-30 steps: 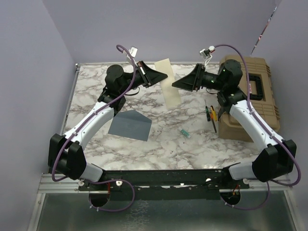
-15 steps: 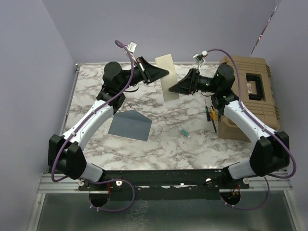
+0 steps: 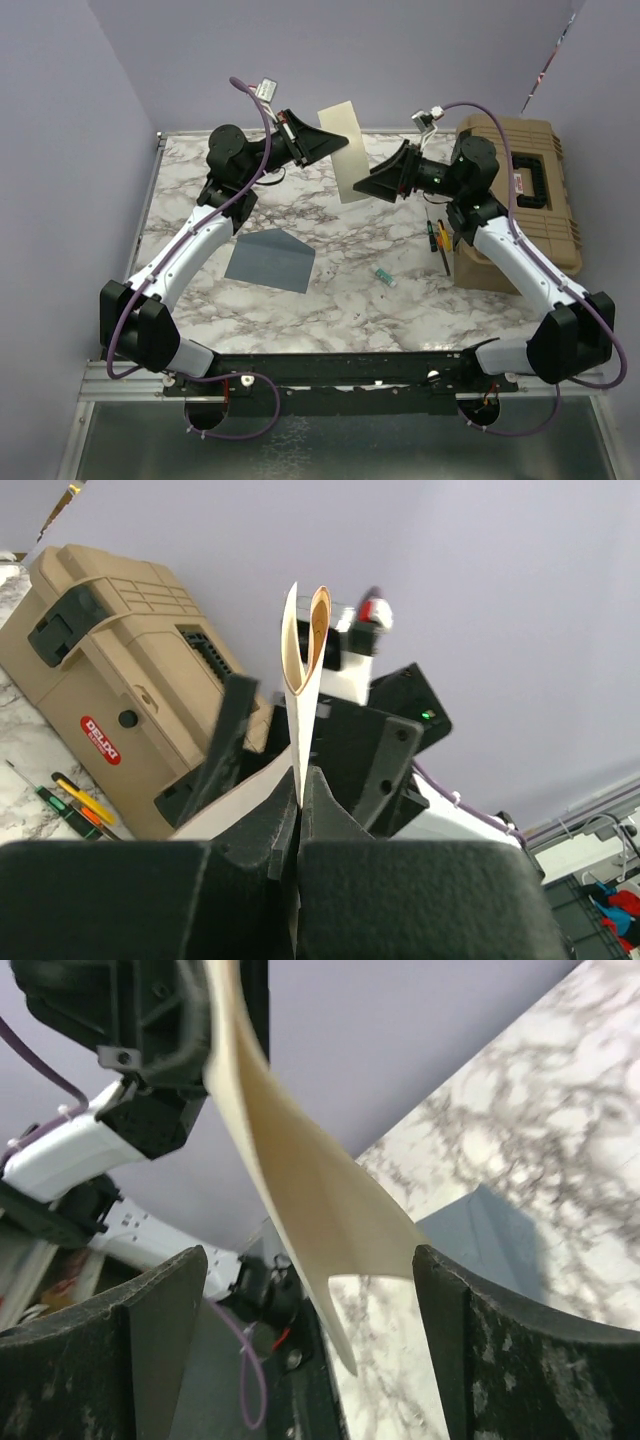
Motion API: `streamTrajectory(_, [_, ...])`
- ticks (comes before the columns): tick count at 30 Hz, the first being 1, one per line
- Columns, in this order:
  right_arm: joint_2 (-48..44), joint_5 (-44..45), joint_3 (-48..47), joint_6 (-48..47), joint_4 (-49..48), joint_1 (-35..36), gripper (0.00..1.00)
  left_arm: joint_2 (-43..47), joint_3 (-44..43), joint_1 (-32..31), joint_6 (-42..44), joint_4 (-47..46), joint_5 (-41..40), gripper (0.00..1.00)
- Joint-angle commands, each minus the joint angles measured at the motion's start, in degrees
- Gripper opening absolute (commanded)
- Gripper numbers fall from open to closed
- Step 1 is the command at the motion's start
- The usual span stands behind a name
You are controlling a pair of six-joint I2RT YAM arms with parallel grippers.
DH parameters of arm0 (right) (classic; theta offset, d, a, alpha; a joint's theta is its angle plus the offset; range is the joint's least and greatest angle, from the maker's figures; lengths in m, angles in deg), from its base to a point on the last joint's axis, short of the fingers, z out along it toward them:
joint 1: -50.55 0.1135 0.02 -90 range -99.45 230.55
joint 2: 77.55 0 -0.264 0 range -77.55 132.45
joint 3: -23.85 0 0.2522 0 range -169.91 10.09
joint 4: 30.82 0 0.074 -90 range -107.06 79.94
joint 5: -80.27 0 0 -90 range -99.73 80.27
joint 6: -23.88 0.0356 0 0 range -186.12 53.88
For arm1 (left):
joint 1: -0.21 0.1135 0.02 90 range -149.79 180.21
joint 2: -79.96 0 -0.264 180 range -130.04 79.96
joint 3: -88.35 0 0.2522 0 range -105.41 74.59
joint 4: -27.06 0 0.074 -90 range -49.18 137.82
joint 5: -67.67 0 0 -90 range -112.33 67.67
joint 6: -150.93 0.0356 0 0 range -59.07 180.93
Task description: Place the letter into the envelope and seal it
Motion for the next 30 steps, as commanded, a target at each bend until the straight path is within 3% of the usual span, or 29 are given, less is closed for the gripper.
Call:
streamTrajectory(1, [-7.5,12.9,-0.6,-7.8,3.9,0.3,0.89,1.3,-0.9,0.7,-0.9,-1.0,1.1,0.00])
streamTrajectory(5, [-9.4,15.3,-1.0,-8.7,3.3,0.3,0.99,1.8,-0.3,0.7,-1.2,-1.0,1.2,0.00])
streamTrajectory(8, [-5.5,7.4,-4.7,-7.8,4.1,0.3,1.00,2.0,-0.3,0.7,-1.3,-1.1,1.3,0.00])
streamTrajectory(11, [-1.3,-0.8,-5.4,-2.6,-1.5,0.3,1.00,1.9,-0.7,0.7,-1.5,-1.3,1.7,0.00])
streamTrajectory(15, [2.6,-4.5,-6.5,3.2,-6.6,0.4,0.97,1.7,-0.8,0.6,-2.2,-2.2,1.9,0.00])
streamTrajectory(19, [4.4,-7.7,-6.8,9.3,-12.4,0.3,0.76,1.6,-0.9,0.6,-2.3,-2.8,1.9,0.00])
streamTrajectory(26, [5.8,-10.5,-5.7,16.7,-20.0,0.4,0.20,1.7,-0.6,0.6,-1.1,-2.9,0.0,0.00])
streamTrajectory(29, [5.7,-10.3,-5.8,15.7,-18.3,0.4,0.07,1.7,-0.4,0.7,-0.6,-2.9,-0.7,0.02])
streamTrajectory(30, [5.6,-10.1,-5.9,15.1,-17.6,0.4,0.05,1.7,-0.3,0.7,-0.3,-2.6,-0.8,0.09])
